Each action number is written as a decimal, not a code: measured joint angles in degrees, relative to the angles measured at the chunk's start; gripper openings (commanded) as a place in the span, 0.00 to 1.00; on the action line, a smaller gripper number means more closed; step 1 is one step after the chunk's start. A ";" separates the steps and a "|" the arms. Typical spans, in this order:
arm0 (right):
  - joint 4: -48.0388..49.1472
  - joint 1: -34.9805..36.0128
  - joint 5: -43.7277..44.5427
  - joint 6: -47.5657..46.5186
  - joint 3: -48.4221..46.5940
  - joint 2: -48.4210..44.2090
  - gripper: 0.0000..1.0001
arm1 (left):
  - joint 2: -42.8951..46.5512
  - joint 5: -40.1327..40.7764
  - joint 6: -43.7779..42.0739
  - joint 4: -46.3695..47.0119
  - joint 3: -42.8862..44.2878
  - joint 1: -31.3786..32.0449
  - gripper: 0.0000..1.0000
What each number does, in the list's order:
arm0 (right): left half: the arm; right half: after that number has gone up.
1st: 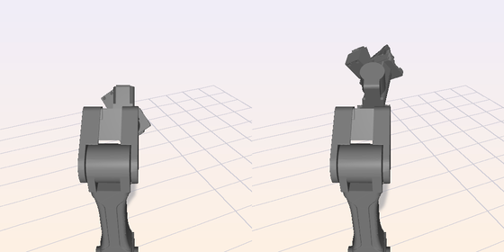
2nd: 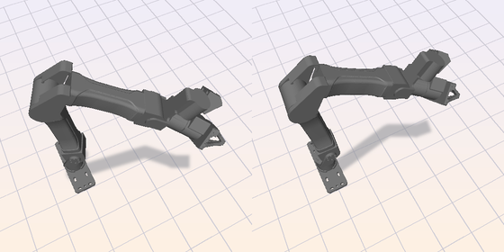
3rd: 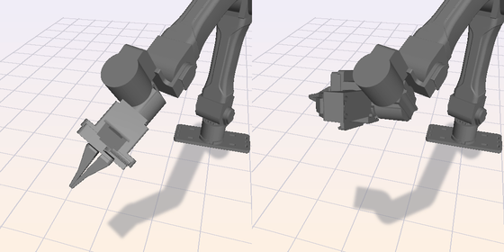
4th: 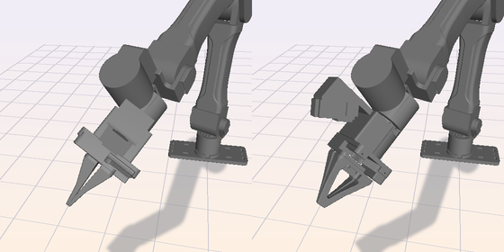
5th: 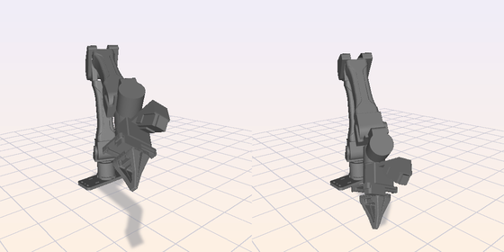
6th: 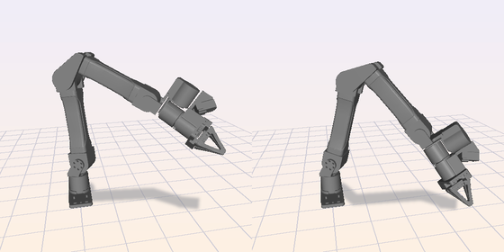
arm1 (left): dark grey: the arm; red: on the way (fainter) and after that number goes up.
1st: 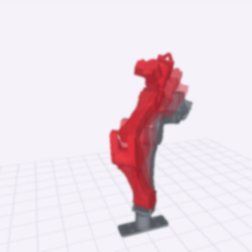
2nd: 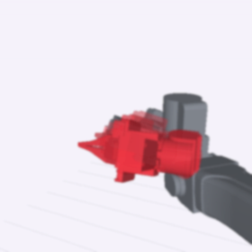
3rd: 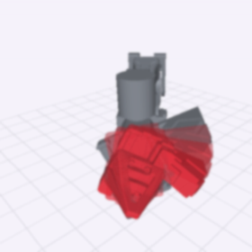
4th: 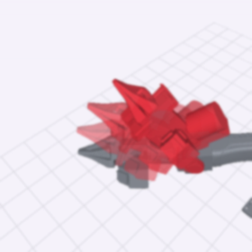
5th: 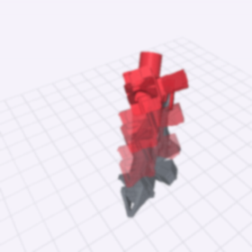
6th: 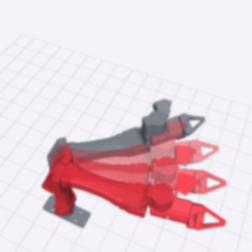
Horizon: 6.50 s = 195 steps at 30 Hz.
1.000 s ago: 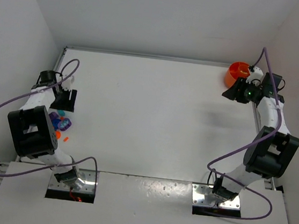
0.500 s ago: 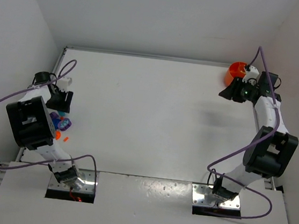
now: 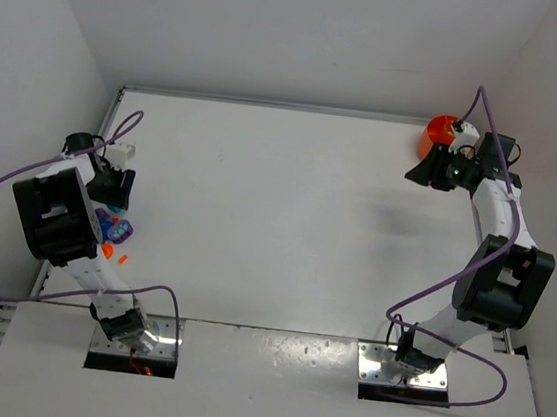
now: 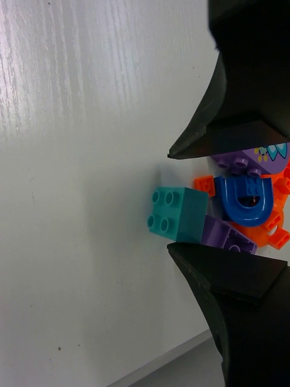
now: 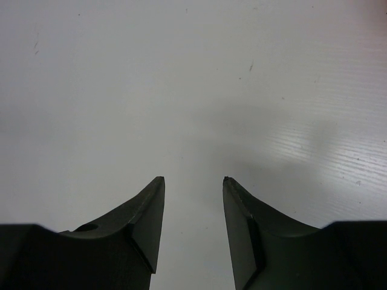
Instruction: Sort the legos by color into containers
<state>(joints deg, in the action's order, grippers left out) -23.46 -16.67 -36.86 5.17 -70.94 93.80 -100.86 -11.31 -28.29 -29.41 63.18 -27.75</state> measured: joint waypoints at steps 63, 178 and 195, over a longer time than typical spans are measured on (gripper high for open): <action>4.79 60.46 12.79 -23.23 -21.24 13.27 0.64 | 1.92 -72.04 36.35 -5.99 9.62 22.49 0.22; 0.52 -3.34 40.94 -3.63 -55.04 44.65 0.13 | 22.38 -5.81 32.24 2.54 6.08 40.15 1.00; 0.46 -3.34 39.06 -0.59 -55.69 45.81 0.46 | 21.31 -6.08 32.92 2.54 6.05 40.15 1.00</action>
<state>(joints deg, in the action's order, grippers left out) -23.00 -20.01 2.20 4.58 -126.63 139.61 -79.55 -17.39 4.62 -26.87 69.23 12.40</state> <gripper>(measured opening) 0.432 0.995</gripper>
